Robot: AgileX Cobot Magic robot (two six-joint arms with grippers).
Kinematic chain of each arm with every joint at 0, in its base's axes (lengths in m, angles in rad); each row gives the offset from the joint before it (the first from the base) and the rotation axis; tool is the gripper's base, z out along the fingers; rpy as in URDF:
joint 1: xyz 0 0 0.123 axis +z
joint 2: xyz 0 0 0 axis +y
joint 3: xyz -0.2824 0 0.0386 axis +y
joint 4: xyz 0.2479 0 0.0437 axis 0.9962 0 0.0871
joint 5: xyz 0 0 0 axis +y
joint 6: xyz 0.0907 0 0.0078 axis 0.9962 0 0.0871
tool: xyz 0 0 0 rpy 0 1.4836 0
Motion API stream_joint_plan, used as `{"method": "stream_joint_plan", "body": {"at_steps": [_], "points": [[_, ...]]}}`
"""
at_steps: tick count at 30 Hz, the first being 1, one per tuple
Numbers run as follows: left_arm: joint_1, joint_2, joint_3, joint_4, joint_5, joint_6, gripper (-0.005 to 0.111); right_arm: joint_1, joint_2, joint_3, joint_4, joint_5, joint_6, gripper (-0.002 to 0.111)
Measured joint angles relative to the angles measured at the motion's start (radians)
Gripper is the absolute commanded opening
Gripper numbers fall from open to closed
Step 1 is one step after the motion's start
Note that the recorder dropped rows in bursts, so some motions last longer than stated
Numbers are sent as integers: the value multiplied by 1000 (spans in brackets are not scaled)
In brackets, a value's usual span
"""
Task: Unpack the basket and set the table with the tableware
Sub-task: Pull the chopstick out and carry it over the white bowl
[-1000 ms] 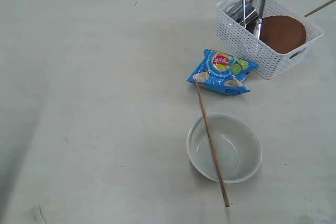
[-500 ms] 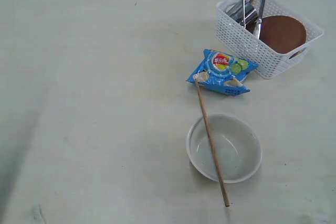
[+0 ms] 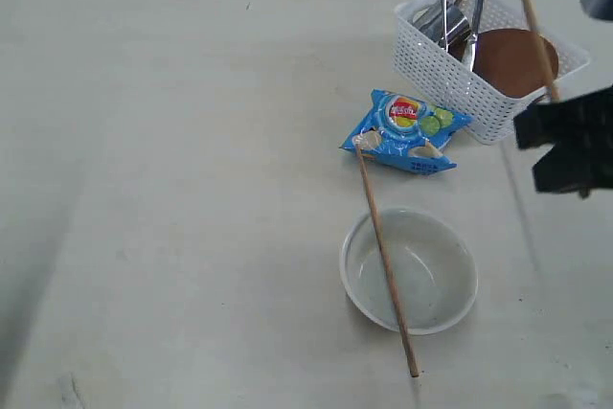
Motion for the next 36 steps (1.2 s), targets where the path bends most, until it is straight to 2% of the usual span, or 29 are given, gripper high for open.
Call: {"method": "stream_joint_plan", "body": {"at_steps": [4,10,14,19,29,36], "points": [[0,0,0,0,0,0,0,145,-74,77,2,-22,128,0],[0,0,0,0,0,0,0,381,-75,93,-42,-11,345,0],[0,0,0,0,0,0,0,532,-13,93,-129,-15,520,0],[0,0,0,0,0,0,0,664,120,93,-145,-87,616,0],[0,0,0,0,0,0,0,690,259,93,-140,-176,643,0],[0,0,0,0,0,0,0,608,264,93,-126,-176,610,0]]}}
